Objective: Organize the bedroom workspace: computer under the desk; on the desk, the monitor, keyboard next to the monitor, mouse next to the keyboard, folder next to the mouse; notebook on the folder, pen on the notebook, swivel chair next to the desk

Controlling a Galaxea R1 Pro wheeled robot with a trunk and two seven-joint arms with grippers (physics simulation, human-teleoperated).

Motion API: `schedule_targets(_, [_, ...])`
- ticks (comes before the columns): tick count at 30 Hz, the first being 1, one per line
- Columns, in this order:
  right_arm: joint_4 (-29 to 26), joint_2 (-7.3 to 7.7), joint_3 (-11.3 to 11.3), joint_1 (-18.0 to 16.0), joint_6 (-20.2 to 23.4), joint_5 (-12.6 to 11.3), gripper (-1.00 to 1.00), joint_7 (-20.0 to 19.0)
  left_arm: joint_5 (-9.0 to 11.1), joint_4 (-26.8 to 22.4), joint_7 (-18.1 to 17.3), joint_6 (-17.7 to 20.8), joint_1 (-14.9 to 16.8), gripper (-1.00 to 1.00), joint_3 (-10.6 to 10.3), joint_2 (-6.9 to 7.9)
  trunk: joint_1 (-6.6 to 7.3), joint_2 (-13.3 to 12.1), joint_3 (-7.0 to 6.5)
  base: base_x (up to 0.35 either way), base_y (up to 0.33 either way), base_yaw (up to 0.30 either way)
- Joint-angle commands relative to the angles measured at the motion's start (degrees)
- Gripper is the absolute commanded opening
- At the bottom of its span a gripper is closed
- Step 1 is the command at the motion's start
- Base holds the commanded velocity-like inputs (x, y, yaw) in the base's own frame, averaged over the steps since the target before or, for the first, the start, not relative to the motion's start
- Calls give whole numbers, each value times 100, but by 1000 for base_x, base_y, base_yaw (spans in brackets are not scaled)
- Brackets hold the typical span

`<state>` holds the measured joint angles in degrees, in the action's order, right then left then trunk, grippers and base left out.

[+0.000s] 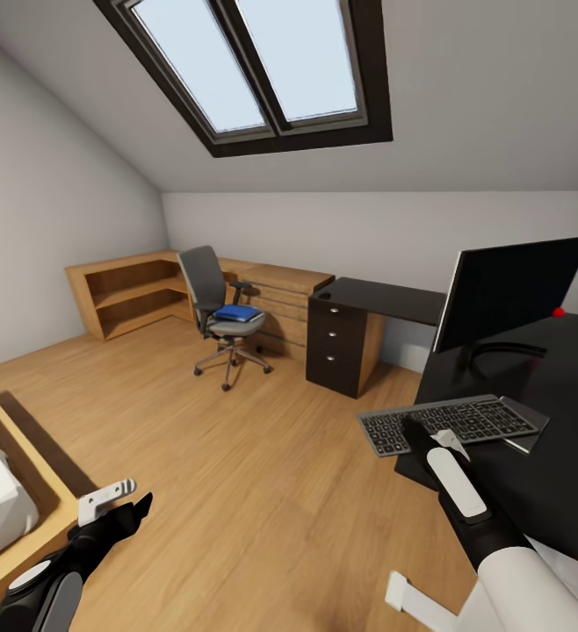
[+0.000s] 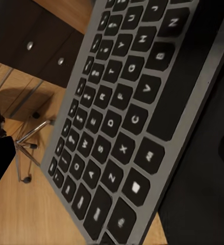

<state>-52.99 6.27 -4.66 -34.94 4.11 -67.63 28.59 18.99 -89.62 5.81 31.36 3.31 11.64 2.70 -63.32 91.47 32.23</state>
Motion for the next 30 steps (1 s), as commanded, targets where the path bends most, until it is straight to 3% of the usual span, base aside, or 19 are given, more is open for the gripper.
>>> schedule_targets(1, [-9, 7, -13, -4, 14, -13, 100, 37, 61, -9, 49, 27, 3, 100, -4, 0, -2, 3, 6, 111, 45, 0])
schedule_targets(30, [-18, 23, 16, -4, 11, -4, 100, 33, 61, -17, 52, 42, 3, 100, -13, -14, -2, 3, 6, 48, 4, 0])
